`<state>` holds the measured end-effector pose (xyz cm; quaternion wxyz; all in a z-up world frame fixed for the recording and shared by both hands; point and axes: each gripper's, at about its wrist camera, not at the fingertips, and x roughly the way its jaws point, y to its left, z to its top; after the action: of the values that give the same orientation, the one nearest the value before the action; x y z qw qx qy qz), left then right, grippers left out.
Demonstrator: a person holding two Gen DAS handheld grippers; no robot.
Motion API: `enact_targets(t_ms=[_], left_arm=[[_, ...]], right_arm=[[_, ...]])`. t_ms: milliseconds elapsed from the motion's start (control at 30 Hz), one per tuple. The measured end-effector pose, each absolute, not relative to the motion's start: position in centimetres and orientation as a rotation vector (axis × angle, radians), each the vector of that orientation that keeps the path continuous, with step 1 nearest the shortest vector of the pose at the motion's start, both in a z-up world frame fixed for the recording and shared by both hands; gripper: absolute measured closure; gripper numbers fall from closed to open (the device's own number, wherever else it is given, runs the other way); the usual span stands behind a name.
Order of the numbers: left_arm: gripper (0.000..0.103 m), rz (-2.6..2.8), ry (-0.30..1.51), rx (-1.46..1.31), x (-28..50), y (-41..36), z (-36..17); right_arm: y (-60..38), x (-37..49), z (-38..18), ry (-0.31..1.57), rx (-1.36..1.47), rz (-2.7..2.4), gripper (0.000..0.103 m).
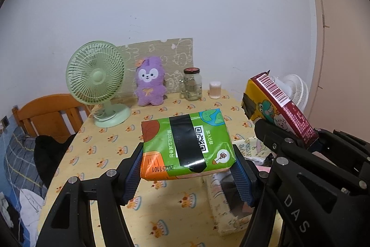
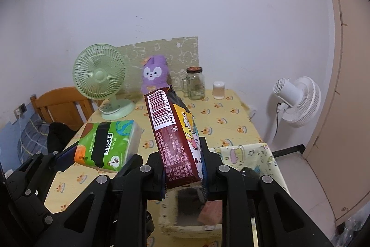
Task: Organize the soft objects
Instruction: 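Lift and carry the green pack and cartoon box in both grippers to the gift box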
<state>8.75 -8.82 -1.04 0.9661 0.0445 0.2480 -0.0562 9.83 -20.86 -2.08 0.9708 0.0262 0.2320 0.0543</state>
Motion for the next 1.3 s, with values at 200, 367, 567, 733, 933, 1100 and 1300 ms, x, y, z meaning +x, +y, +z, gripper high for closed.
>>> enact_targets(t_ms=[200,367,567,733,933,1100,1300], left_arm=[[0.032,-0.144,0.504,0.094,9.7,-10.6,-1.5],[0.032,-0.179,0.519,0.097,10.4,-12.2,-2.1],[0.032,-0.211,0.548,0.114,11.3,-14.1,-3.0],[0.032,-0.239,0.572,0.128,11.8,-15.5,-3.8],[0.032,-0.275,0.600,0.139,12.5,-17.0,-4.9],[0.031,-0.299,0.623,0.148,13.1,-17.9,-5.7],[0.031,-0.336,0.655,0.162,13.8,-19.1,-6.6]], right_arm=[[-22.7,10.4,-2.5,0.473,0.059,0.092,0.078],[-24.2,10.9,-3.1,0.480,0.061,0.070,0.078],[-26.1,11.6,-4.3,0.504,0.092,0.033,0.078],[-27.5,11.9,-5.4,0.529,0.111,0.005,0.078],[-28.9,12.4,-6.5,0.553,0.128,-0.028,0.078],[-29.9,12.7,-7.4,0.574,0.147,-0.054,0.078],[-30.9,13.3,-8.3,0.603,0.165,-0.081,0.078]])
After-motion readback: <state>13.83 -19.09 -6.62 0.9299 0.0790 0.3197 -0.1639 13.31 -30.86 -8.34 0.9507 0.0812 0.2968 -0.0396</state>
